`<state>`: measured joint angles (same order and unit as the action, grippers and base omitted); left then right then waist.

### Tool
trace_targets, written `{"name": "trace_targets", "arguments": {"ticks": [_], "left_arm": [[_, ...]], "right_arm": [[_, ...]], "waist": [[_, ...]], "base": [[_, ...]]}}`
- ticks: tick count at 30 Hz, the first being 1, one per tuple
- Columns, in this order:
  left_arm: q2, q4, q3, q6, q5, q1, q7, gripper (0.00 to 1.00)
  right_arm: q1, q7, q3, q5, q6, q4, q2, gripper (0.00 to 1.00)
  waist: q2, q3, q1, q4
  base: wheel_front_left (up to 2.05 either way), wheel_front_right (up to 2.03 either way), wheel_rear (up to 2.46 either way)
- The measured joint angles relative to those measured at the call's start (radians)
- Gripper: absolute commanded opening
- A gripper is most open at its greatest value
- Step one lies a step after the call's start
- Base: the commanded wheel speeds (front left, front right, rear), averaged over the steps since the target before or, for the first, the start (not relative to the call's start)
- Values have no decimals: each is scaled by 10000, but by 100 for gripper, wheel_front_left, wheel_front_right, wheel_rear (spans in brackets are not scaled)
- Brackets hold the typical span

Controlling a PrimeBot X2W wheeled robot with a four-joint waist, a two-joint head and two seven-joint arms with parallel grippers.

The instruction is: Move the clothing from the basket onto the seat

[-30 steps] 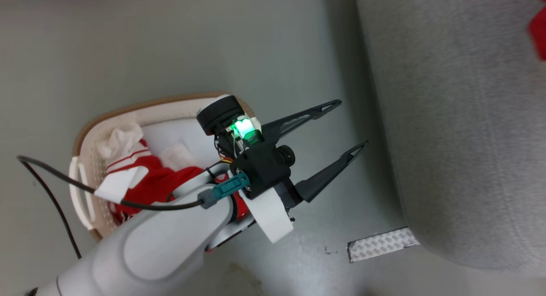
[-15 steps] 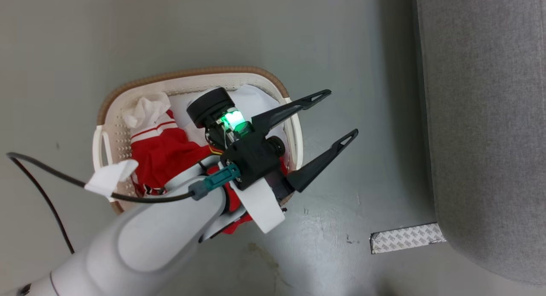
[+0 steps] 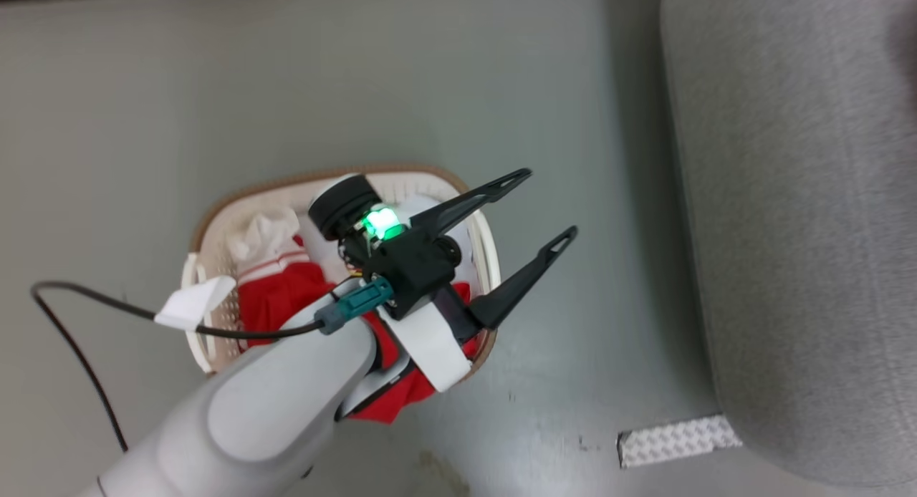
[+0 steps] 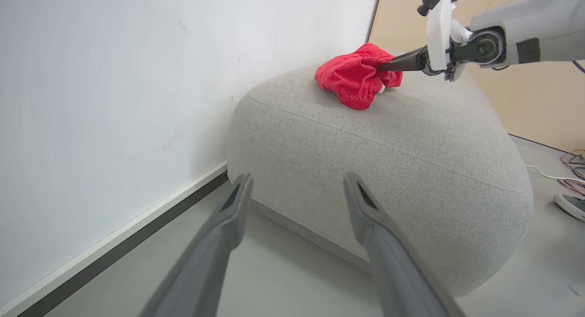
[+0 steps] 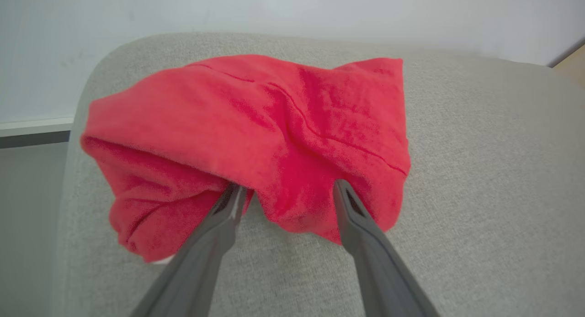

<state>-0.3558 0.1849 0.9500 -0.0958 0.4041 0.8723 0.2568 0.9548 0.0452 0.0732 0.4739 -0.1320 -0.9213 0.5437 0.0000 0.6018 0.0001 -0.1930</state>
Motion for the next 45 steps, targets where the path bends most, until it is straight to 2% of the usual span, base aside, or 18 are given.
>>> {"name": "trace_targets", "arguments": {"ticks": [5, 13, 21, 31, 39, 45], "left_arm": [[104, 280, -320, 136, 274, -570, 61, 100], [240, 134, -1246, 318, 422, -1820, 71, 100], [428, -40, -2159, 487, 435, -3126, 73, 100], [387, -259, -4128, 1064, 464, -4798, 73, 100], [242, -383, -5927, 1290, 378, -6133, 73, 100], [522, -422, -6961, 1275, 138, -7065, 75, 100]], "right_arm": [[-699, 157, 867, 384, 0, 328, 433, 100], [-1732, -418, 1802, 1122, 2, 1563, 838, 100], [-2437, -1281, 2328, 1448, 0, 3237, 800, 100], [-3925, -2650, 2213, 1524, 2, 4730, -401, 100], [-5580, -3022, 1950, 1344, 2, 5359, -1461, 100], [-6768, -3078, 1114, 926, 2, 6195, -2566, 100]], "waist": [[0, -869, -1, -41], [1, -2518, -3, -33], [1, -4222, -4, 81], [0, -5720, -5, 498], [0, -6103, -3, 1060], [0, -6131, -2, 1327]], "base": [[0, 0, 0], [0, 0, 0], [0, 0, 0], [0, 0, 0], [0, 0, 0], [0, 0, 0]]}}
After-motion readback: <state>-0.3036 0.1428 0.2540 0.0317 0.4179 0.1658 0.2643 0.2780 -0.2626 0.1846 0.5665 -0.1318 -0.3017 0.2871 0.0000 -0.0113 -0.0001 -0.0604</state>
